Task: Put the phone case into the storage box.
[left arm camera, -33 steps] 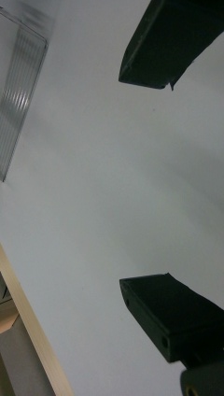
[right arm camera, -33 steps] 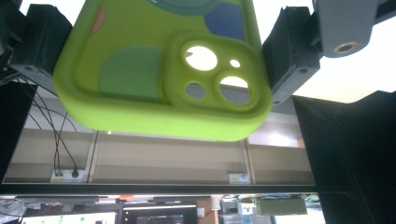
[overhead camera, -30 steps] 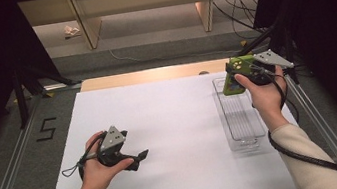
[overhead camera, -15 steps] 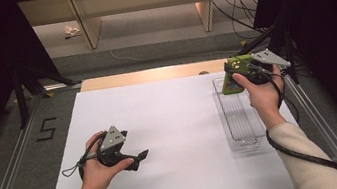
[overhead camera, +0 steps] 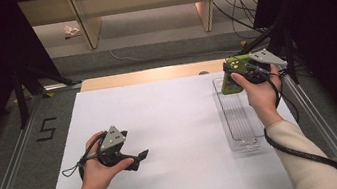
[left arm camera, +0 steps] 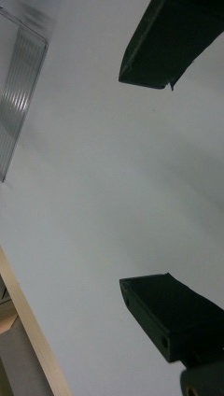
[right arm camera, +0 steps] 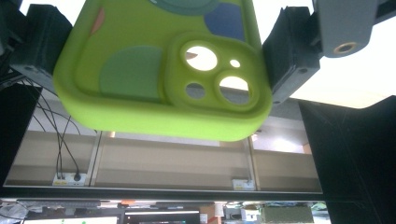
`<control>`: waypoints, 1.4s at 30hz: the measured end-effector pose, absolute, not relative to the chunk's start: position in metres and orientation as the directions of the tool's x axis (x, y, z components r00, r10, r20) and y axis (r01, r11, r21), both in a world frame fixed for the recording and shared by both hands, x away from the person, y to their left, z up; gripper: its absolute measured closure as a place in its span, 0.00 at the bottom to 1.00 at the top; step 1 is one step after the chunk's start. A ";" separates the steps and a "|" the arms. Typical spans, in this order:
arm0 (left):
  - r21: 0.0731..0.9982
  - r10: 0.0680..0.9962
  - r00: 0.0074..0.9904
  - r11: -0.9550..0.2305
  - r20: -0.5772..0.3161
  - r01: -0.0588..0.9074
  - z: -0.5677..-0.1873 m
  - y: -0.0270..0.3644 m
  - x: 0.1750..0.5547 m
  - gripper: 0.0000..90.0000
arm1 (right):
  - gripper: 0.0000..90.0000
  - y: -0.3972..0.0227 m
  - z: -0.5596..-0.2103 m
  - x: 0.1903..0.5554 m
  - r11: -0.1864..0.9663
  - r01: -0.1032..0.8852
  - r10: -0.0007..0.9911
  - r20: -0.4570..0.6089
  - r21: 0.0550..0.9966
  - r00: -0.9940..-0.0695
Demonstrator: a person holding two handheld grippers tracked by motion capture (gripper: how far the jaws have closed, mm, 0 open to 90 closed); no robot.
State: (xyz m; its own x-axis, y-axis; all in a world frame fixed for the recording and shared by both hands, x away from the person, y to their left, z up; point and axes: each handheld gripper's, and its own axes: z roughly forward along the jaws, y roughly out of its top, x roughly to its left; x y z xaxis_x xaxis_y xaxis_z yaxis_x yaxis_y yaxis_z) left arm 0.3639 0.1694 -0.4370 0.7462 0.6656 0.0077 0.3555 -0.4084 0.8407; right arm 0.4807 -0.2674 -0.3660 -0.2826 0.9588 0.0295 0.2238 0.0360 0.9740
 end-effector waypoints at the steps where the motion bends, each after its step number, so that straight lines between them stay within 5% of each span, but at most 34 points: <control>1: 0.841 0.666 0.746 -0.409 0.008 0.355 -0.437 0.169 0.364 0.03 | 0.19 -0.267 -0.366 0.481 0.037 0.225 0.959 0.029 0.974 -0.283; 42: 0.843 0.670 0.742 -0.405 0.011 0.353 -0.436 0.171 0.364 0.03 | 0.19 -0.268 -0.369 0.495 0.046 0.230 0.961 0.020 0.972 -0.277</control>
State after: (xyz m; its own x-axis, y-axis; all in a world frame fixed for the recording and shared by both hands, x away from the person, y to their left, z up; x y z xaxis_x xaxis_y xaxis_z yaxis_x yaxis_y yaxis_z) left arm 0.3639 0.1711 -0.4358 0.7423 0.6700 0.0106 0.3534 -0.4050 0.8432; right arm 0.4953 -0.2676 -0.3692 -0.2772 0.9606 0.0204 0.2301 0.0458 0.9721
